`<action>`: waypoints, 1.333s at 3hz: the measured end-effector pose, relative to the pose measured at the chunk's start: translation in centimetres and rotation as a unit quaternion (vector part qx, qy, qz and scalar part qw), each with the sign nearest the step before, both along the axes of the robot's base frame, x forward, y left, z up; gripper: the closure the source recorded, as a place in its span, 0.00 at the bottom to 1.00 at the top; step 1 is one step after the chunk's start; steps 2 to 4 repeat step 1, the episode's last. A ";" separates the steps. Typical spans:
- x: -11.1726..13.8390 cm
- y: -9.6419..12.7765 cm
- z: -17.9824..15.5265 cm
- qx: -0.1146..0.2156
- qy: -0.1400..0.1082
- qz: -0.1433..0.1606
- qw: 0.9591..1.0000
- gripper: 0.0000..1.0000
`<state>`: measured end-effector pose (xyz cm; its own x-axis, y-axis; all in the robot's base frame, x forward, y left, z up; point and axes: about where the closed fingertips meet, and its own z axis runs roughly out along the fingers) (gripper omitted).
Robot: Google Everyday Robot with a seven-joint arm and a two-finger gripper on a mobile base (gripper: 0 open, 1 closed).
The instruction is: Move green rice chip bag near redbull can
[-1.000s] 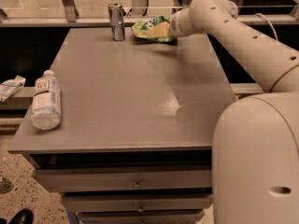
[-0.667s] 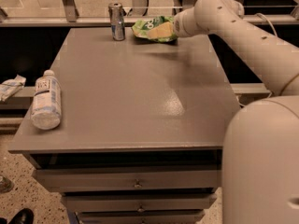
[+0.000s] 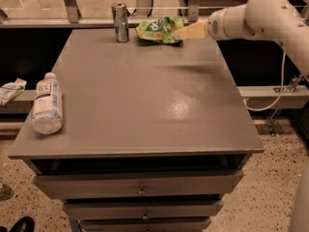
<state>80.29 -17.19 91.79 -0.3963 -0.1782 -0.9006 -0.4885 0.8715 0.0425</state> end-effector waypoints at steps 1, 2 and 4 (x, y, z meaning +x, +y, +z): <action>-5.4 -4.7 3.2 0.007 -0.030 0.062 0.998 0.00; -5.4 -4.7 3.2 0.007 -0.030 0.062 0.998 0.00; -5.4 -4.7 3.2 0.007 -0.030 0.062 0.998 0.00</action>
Offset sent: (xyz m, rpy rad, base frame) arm 0.0000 0.0000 0.0000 0.0000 0.0000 0.0000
